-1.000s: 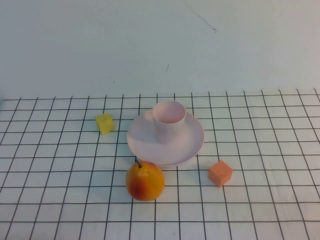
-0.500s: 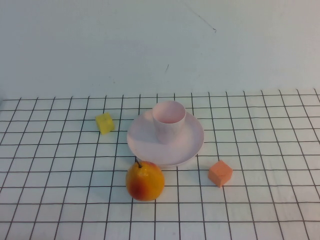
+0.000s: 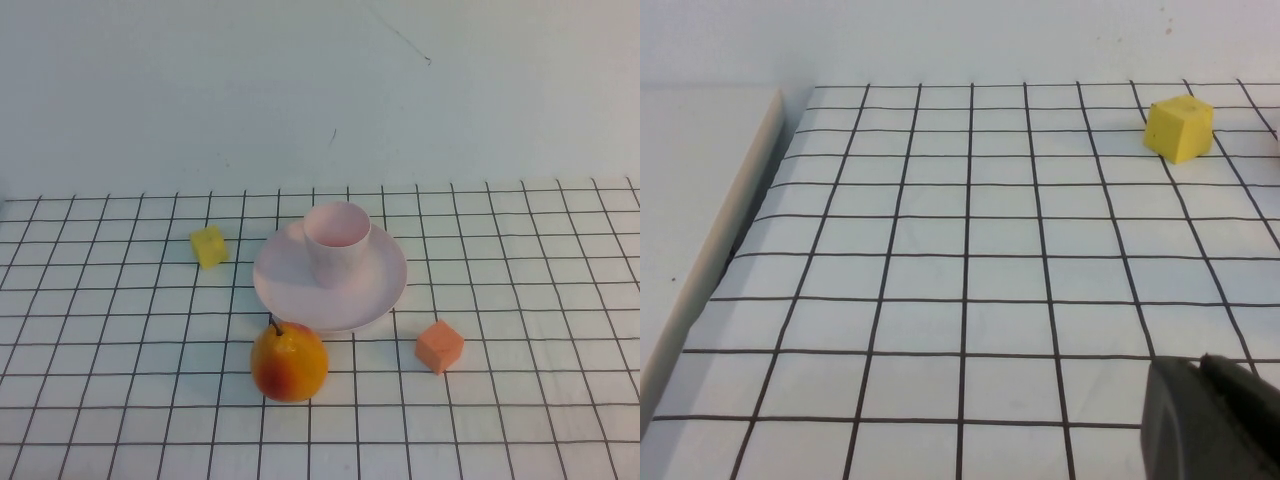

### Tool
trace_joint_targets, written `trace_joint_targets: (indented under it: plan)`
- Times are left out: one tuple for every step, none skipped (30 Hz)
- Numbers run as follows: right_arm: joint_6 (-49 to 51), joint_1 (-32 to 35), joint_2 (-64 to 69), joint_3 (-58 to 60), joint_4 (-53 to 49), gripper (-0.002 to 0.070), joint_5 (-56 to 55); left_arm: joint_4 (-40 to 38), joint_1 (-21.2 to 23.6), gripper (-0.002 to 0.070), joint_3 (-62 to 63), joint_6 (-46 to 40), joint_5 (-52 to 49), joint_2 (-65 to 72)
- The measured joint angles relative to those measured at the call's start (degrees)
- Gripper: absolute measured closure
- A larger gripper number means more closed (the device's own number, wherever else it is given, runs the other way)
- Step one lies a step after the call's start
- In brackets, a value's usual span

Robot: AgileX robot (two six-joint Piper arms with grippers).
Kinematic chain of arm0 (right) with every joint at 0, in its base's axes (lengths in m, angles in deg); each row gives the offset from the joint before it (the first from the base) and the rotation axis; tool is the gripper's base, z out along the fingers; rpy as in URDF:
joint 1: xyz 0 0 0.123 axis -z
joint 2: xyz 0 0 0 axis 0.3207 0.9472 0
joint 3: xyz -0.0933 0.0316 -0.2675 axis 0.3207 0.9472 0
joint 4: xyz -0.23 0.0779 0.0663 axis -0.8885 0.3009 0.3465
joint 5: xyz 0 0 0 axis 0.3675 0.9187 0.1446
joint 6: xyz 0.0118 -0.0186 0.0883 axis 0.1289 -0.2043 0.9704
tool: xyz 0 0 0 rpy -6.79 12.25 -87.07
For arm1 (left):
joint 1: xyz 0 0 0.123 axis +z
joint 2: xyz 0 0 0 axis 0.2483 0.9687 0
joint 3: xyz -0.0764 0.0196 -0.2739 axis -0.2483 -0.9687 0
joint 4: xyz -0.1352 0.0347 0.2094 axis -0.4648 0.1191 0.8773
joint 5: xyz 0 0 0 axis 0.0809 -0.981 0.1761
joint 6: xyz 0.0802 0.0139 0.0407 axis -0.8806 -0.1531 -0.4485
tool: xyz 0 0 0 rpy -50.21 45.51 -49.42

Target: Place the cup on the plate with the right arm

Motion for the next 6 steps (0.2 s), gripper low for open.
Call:
trace_joint_targets:
  plan:
    - [-0.44,0.00,0.00,0.00,0.25,0.0678,0.00,0.00,0.00,0.0678,0.00,0.00,0.00,0.00]
    - [-0.75,0.00,0.00,0.00,0.35,0.0678,0.00,0.00,0.00,0.0678,0.00,0.00,0.00,0.00]
    - [-0.89,0.00,0.00,0.00,0.35,0.0678,0.00,0.00,0.00,0.0678,0.00,0.00,0.00,0.00]
    - [-1.03,0.00,0.00,0.00,0.35,0.0678,0.00,0.00,0.00,0.0678,0.00,0.00,0.00,0.00]
    - [-1.13,0.00,0.00,0.00,0.39,0.0678,0.00,0.00,0.00,0.0678,0.00,0.00,0.00,0.00]
    - [-1.25,0.00,0.00,0.00,0.49,0.0678,0.00,0.00,0.00,0.0678,0.00,0.00,0.00,0.00]
